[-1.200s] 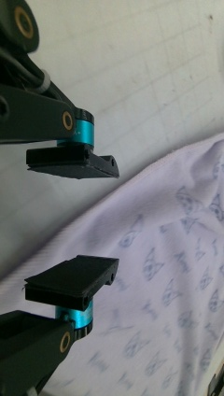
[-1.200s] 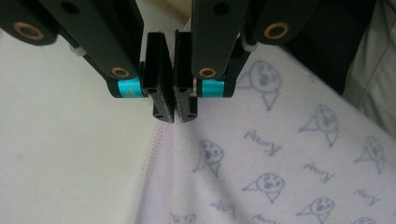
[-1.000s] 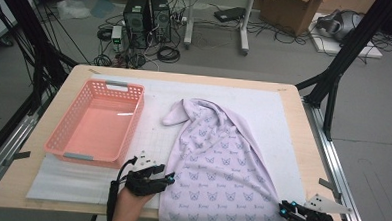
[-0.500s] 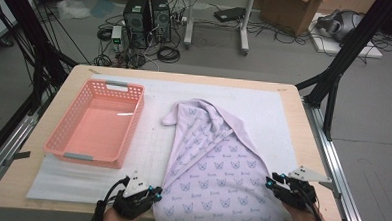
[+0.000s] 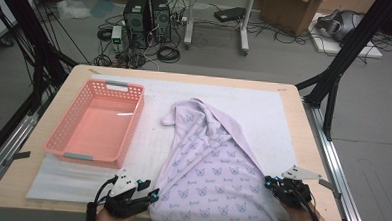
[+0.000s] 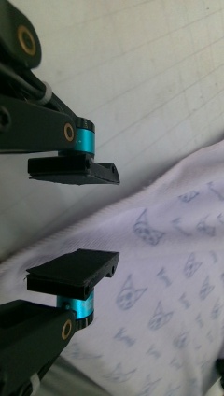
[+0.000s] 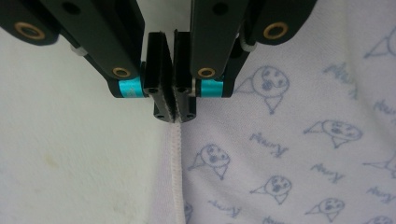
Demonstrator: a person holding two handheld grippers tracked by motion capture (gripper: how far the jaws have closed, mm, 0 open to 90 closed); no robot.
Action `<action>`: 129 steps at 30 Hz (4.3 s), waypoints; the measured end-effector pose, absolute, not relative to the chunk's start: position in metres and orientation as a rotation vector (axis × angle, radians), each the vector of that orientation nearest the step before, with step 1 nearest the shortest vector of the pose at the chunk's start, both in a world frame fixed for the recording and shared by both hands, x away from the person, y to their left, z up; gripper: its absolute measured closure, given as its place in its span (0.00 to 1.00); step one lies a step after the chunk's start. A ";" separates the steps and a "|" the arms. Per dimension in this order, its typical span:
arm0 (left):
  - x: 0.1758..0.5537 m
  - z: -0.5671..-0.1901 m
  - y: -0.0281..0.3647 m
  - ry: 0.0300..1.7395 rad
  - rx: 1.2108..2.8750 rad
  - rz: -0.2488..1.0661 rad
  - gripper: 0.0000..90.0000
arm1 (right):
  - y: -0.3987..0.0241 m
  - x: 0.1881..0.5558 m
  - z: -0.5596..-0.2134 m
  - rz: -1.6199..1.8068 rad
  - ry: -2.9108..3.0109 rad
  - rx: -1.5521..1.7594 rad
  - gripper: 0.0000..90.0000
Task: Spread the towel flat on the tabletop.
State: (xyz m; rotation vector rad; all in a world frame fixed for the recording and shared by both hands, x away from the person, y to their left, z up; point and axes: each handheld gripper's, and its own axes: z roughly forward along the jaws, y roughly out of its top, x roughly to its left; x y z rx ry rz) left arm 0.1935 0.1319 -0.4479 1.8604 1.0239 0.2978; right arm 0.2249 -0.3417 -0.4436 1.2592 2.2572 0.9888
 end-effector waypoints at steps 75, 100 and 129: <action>0.328 -0.450 0.073 1.037 1.905 0.230 0.53 | -0.349 0.294 -0.444 1.034 2.159 1.378 0.61; 0.242 -0.446 0.110 0.905 1.997 0.245 0.97 | -0.356 0.226 -0.440 1.037 2.348 1.307 0.97; 0.307 -0.448 0.077 1.002 2.041 0.403 0.95 | -0.345 0.298 -0.445 0.990 2.211 1.331 0.97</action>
